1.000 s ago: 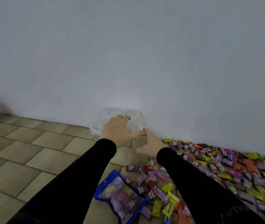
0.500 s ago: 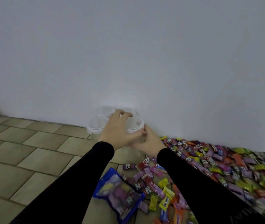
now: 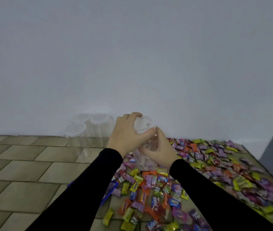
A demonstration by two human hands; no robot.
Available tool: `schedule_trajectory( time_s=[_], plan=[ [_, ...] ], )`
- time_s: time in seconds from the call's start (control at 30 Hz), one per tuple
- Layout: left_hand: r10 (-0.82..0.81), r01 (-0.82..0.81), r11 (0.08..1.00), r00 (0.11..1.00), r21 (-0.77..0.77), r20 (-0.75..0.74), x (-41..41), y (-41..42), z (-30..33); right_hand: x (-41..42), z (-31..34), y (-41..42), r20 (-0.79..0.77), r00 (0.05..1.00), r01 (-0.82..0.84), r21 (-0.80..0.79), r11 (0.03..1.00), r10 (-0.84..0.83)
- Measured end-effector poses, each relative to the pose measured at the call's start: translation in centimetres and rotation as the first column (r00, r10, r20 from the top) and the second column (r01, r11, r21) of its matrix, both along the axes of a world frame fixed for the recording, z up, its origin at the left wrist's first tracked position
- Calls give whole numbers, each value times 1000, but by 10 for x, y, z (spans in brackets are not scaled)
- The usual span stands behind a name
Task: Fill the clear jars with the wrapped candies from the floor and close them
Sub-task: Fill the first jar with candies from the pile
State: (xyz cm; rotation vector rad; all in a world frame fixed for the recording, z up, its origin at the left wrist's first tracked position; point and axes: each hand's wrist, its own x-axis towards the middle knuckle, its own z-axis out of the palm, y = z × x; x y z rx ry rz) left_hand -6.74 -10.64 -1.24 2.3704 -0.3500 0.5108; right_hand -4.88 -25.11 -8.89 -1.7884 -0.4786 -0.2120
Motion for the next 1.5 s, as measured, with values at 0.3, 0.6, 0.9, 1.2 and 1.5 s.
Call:
schedule_trajectory(
  time_s=[0.3, 0.6, 0.9, 1.2, 1.5],
  plan=[
    [-110, 109, 994, 989, -15, -98, -47, -85, -3, -72, -3, -93, -18, 999, 51, -26, 998, -51],
    [-246, 255, 967, 899, -23, -362, -92, -163, -20, -130, -27, -174, -60, 996, 60, -82, 995, -65],
    [-157, 369, 896, 786, 249, -598, -108, -193, -20, -160, -49, -210, -27, 1000, -9, -173, 985, 4],
    [-193, 451, 843, 763, 294, -617, -114, -199, -30, -173, -62, -209, -32, 999, 19, -154, 988, -24],
    [-220, 456, 830, 795, 320, -565, -126, -182, -36, -179, -59, -195, -24, 996, 73, -232, 970, -81]
  ],
)
